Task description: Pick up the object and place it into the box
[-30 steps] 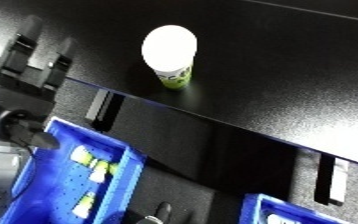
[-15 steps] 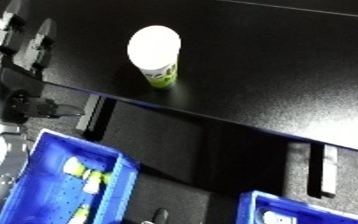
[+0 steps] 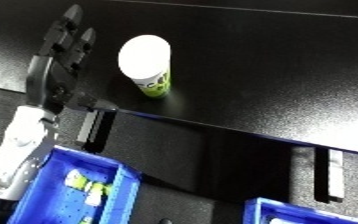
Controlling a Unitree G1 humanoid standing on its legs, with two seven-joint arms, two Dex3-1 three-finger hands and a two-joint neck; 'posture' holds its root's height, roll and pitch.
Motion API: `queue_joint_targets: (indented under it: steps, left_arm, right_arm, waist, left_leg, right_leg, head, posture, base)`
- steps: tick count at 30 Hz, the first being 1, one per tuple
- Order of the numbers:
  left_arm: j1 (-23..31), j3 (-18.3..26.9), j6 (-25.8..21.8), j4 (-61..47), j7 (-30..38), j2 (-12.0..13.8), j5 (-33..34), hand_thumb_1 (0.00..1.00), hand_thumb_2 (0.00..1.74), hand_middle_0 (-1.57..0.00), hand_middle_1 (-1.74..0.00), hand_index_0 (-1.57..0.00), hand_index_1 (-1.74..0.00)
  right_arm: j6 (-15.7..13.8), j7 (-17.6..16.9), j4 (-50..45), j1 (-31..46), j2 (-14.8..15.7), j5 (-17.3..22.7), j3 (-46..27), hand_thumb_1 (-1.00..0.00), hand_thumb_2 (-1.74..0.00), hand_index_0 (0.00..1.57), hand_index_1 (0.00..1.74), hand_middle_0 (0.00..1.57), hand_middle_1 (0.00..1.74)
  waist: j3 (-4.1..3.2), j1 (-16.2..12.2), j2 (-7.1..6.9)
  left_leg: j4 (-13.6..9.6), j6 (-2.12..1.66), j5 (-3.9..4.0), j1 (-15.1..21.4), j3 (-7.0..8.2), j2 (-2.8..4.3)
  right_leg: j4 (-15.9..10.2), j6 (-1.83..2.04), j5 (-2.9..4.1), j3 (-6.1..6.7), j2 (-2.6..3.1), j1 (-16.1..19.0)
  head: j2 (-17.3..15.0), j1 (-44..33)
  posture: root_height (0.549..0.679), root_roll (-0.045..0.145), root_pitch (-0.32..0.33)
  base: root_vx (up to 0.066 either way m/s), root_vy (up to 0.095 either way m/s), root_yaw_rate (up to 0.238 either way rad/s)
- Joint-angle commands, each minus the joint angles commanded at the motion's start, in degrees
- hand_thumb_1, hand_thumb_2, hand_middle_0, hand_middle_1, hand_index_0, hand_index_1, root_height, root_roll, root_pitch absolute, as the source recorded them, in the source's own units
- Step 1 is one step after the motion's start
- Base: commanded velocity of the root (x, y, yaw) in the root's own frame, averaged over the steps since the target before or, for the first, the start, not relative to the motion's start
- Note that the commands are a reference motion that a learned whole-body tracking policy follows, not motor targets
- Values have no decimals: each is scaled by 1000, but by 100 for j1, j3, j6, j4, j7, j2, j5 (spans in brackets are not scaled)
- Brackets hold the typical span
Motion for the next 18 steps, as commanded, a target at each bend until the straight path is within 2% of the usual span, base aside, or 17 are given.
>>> queue_joint_targets:
  steps: [6, 16, 18]
  left_arm:
    - [-333, -243, 215, 191, -35, -75, -39, 0, 0, 0, 0, 0, 0]
    - [-796, -580, 509, 310, -96, -161, 27, 0, 0, 0, 0, 0, 0]
    - [-867, -631, 563, 341, -99, -181, 20, 100, 174, -157, -174, -157, -174]
  right_arm:
    - [73, -52, 1, -93, 33, 21, 41, 0, 0, 0, 0, 0, 0]
    - [118, -109, -8, -200, 81, 58, 101, 0, 0, 0, 0, 0, 0]
    - [127, -124, -27, -211, 87, 66, 111, 0, 0, 0, 0, 0, 0]
  waist:
    - [19, -93, 3]
    - [44, -186, -17]
    - [44, -205, -24]
  left_leg:
    - [48, 25, -47, -18, 55, 25]
    - [156, 59, -134, -32, 90, 57]
    - [167, 65, -148, -31, 96, 63]
  right_leg:
    - [13, 25, 18, 67, 3, -61]
    - [68, 41, 4, 121, 23, -108]
    - [74, 40, -4, 132, 33, -111]
  head:
    - [-40, -105]
    - [-39, -242]
    - [-59, -256]
  posture:
    - [627, 28, -104]
    - [625, 26, -104]
    - [625, 25, -104]
  base:
    - [20, 5, -55]
    - [13, -5, -37]
    - [7, -11, -41]
